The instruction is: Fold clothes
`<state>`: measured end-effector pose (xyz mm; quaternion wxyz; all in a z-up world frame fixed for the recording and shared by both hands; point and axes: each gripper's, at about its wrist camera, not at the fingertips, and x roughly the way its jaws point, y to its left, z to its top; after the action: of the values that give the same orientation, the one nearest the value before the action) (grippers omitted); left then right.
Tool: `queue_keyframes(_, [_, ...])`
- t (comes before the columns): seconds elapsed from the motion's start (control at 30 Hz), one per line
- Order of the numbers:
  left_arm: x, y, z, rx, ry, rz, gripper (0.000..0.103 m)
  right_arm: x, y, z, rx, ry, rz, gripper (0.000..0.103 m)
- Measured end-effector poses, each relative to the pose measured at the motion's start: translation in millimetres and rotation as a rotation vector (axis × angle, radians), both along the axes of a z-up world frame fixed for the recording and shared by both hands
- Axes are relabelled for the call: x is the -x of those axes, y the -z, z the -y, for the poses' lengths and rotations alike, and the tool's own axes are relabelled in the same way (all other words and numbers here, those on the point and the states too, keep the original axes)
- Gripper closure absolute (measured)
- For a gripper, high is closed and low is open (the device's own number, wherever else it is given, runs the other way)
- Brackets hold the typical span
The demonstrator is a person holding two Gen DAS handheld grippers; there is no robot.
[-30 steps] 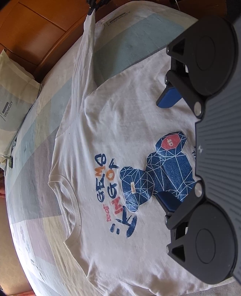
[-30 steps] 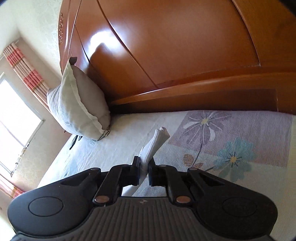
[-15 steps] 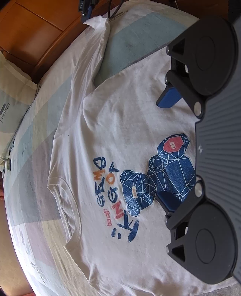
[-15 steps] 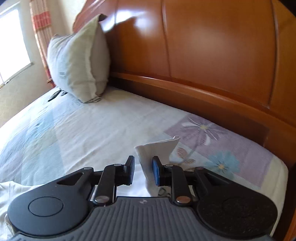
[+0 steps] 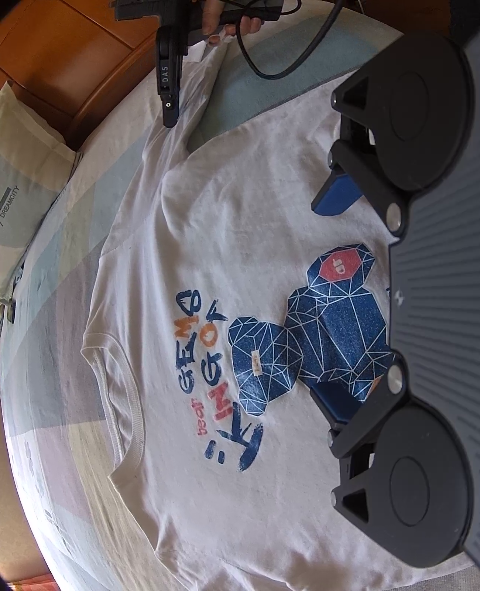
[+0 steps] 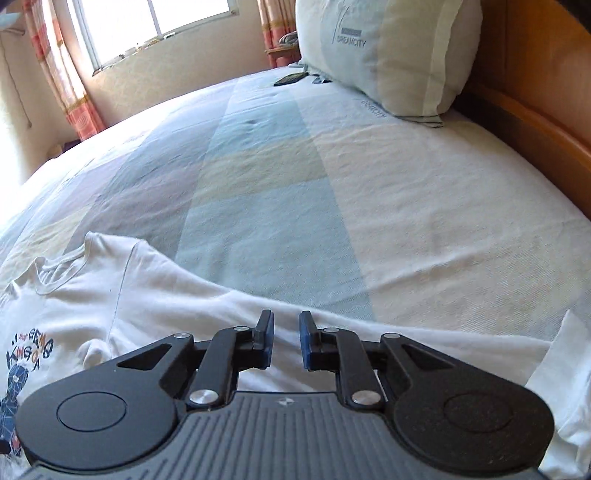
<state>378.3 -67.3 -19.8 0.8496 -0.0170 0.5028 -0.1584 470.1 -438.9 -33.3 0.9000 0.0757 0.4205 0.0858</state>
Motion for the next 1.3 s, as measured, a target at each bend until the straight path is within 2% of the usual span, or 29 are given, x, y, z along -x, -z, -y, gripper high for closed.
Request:
queue_keyframes(0.1, [-4.7,3.9,-2.2,0.001,-0.004,-0.009,0.007,18.6,10.2,-16.1,0.009,-0.065,-0.028,0.083])
queue_keyframes(0.17, [-7.8,6.5,-3.7,0.001,-0.007,-0.015,0.007,23.3,3.7,-16.2,-0.008,-0.09,-0.044,0.083])
queue_keyframes(0.27, [-12.4,8.9,-4.7,0.002,-0.005,-0.018,0.006,10.7,-13.5,-8.1,-0.045,-0.072,-0.001,0.083])
queue_keyframes(0.4, [-15.2,9.9,-5.8,0.003,0.005,-0.017,0.005,-27.0,-21.5,-5.1,-0.036,-0.031,0.034,0.083])
queue_keyframes(0.53, [-17.8,10.9,-7.0,0.004,0.015,-0.016,0.004,-58.7,-7.1,-9.6,-0.058,-0.02,-0.021,0.084])
queue_keyframes(0.63, [-19.8,11.7,-7.9,0.004,0.023,-0.015,0.002,-49.9,-3.5,-25.3,-0.072,-0.106,-0.046,0.084])
queue_keyframes(0.73, [-21.7,12.5,-8.8,0.005,0.031,-0.014,0.001,-29.4,9.9,-38.0,-0.093,-0.15,-0.114,0.082])
queue_keyframes(0.77, [-22.4,12.8,-9.1,0.005,0.033,-0.013,0.001,-20.7,11.9,-38.3,-0.126,-0.142,-0.116,0.082])
queue_keyframes(0.87, [-24.6,13.8,-8.6,-0.005,0.046,-0.01,0.001,-4.9,17.5,-37.5,-0.272,-0.162,-0.208,0.081])
queue_keyframes(1.0, [-26.6,14.4,-7.7,-0.019,0.06,-0.006,0.001,-10.9,7.9,-33.9,-0.281,-0.15,-0.194,0.082])
queue_keyframes(1.13, [-27.2,14.7,-9.2,-0.013,0.059,-0.002,0.001,-38.1,-10.5,-25.1,-0.282,-0.104,-0.086,0.082])
queue_keyframes(1.23, [-27.7,14.4,-9.9,-0.011,0.053,0.0,0.001,-64.1,-8.4,-25.4,-0.281,-0.072,-0.061,0.082])
queue_keyframes(1.3, [-27.5,14.4,-10.5,-0.008,0.054,0.002,0.001,-75.3,0.3,-30.3,-0.302,-0.076,-0.079,0.082])
